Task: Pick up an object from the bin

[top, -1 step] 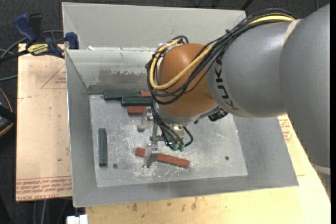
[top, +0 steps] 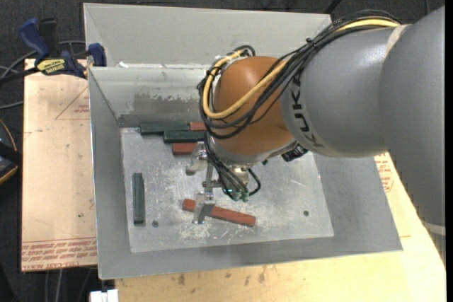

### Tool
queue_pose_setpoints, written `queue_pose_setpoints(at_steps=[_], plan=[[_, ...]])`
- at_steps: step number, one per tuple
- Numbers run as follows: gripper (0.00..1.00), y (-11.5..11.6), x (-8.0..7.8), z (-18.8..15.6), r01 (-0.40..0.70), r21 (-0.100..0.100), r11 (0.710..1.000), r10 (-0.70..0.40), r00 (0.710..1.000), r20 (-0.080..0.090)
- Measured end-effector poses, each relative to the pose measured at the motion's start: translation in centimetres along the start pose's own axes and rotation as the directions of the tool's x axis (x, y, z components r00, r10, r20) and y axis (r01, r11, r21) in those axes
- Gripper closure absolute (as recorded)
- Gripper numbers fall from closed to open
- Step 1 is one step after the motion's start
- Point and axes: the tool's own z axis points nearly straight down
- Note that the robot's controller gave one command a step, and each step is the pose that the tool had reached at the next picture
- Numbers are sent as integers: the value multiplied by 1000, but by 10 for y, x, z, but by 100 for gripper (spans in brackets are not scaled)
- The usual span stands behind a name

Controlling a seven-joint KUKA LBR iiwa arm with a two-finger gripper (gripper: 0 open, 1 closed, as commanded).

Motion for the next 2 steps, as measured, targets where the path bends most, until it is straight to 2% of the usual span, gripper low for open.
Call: queue_pose_setpoints(at_steps=[1,2], plan=[[100,-12,2,77,-74,-5,997,74,997,8],[100,-12,2,77,-74,-5,997,74,997,8]])
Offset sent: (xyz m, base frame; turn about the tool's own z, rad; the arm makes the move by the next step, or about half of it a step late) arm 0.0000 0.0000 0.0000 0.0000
